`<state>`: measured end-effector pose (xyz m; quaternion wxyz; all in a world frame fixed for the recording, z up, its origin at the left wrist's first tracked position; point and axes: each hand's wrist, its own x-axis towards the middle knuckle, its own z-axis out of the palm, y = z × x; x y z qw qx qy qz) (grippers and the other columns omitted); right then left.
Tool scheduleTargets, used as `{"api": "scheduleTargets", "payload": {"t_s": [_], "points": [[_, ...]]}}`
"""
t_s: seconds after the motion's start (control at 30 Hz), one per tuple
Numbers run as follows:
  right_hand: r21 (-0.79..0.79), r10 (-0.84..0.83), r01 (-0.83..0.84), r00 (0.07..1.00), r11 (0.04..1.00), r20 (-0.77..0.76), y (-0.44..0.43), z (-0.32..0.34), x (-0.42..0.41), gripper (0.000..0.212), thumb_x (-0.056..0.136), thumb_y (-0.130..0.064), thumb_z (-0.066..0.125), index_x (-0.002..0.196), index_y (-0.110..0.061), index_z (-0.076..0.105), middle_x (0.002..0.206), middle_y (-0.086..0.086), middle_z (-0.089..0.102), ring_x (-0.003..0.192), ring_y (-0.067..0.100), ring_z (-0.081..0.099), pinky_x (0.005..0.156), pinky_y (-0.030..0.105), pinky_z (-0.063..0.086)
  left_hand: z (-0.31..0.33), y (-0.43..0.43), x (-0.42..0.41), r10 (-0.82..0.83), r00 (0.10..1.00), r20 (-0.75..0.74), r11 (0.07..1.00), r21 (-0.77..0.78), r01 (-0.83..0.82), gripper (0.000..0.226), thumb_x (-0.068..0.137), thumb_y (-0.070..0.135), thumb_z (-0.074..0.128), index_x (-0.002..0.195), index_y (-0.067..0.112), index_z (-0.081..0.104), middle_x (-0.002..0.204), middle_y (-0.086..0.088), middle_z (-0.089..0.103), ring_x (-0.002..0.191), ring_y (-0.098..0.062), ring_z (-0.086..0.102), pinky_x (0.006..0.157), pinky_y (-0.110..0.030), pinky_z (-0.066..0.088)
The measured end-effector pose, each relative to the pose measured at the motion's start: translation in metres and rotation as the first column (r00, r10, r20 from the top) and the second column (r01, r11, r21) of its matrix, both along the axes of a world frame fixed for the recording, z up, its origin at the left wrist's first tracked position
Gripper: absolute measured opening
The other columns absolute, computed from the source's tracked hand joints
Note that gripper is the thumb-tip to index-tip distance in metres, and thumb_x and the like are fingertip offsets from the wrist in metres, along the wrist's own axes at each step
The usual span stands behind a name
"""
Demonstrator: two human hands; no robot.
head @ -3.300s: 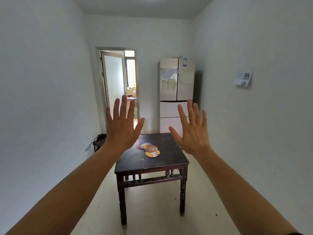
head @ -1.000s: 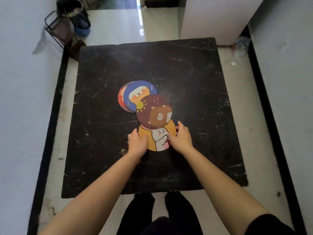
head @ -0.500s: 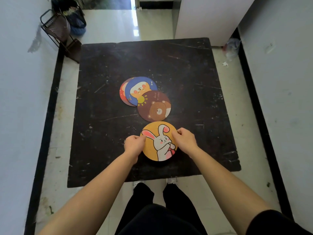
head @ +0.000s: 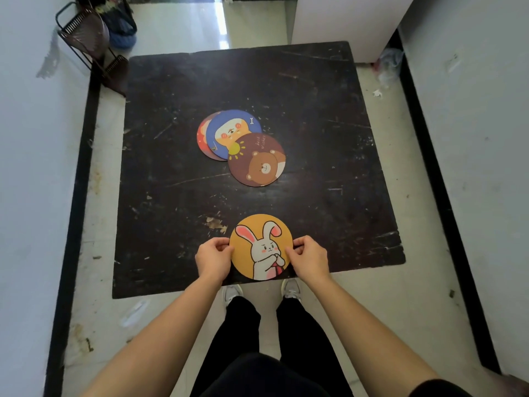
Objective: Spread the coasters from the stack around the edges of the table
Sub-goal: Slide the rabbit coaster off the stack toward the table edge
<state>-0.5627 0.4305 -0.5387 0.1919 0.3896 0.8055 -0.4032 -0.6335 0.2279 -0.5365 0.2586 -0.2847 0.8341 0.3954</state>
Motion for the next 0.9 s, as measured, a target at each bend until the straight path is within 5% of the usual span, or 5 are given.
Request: {"api": "scheduleTargets", "payload": {"t_s": [0.3, 0.53, 0.67, 0.77, 0.9], "points": [[0.026, 0.004, -0.003, 0.999, 1.0, -0.037, -0.006, -0.009, 0.005, 0.019, 0.084, -0.041, 0.075, 0.085, -0.034, 0.057, 0.072, -0.014, 0.064, 0.071, 0.001, 0.059, 0.054, 0.019, 0.039, -0.007, -0.002, -0.007, -0.009, 0.996, -0.089, 0.998, -0.06, 0.004, 0.021, 0.085, 0.015, 0.072, 0.105, 0.018, 0.074, 0.087, 0.006, 0.065, 0.086, -0.014, 0.063, 0.082, -0.035, 0.056], [0.007, 0.011, -0.011, 1.0, 1.0, -0.024, -0.005, -0.011, 0.002, 0.033, 0.086, -0.035, 0.076, 0.111, -0.024, 0.057, 0.073, -0.009, 0.066, 0.074, 0.002, 0.061, 0.06, 0.021, 0.045, -0.005, -0.003, -0.005, -0.141, 0.986, -0.088, 0.982, -0.136, 0.128, 0.024, 0.088, 0.017, 0.068, 0.112, 0.015, 0.071, 0.104, -0.004, 0.072, 0.087, -0.014, 0.06, 0.079, -0.03, 0.049], [0.074, 0.163, -0.164, 0.987, 0.984, 0.018, 0.003, 0.007, -0.008, 0.042, 0.091, -0.042, 0.068, 0.124, -0.02, 0.054, 0.087, -0.007, 0.067, 0.091, 0.015, 0.065, 0.078, 0.034, 0.055, 0.016, -0.003, -0.019, -0.279, 0.951, -0.131, 0.942, -0.231, 0.245, 0.03, 0.092, 0.024, 0.062, 0.121, 0.016, 0.065, 0.118, -0.007, 0.067, 0.101, -0.022, 0.063, 0.085, -0.035, 0.05], [0.297, 0.274, -0.237, 0.958, 0.925, -0.087, 0.021, 0.04, -0.029, 0.049, 0.096, -0.049, 0.055, 0.136, -0.022, 0.047, 0.121, 0.002, 0.063, 0.11, 0.022, 0.061, 0.086, 0.039, 0.051, 0.051, -0.003, -0.048, -0.473, 0.828, -0.303, 0.856, -0.382, 0.349, 0.039, 0.096, 0.031, 0.055, 0.132, 0.017, 0.056, 0.134, -0.009, 0.056, 0.12, -0.024, 0.054, 0.093, -0.04, 0.047], [0.609, 0.431, -0.181, 0.853, 0.773, -0.294, 0.049, 0.125, -0.087, 0.057, 0.1, -0.051, 0.044, 0.148, -0.023, 0.036, 0.149, 0.008, 0.045, 0.134, 0.026, 0.047, 0.105, 0.043, 0.044, 0.141, 0.009, -0.105, -0.726, 0.479, -0.493, 0.678, -0.627, 0.383, 0.053, 0.098, 0.041, 0.046, 0.145, 0.017, 0.041, 0.156, -0.015, 0.032, 0.143, -0.033, 0.028, 0.112, -0.055, 0.028]]}}
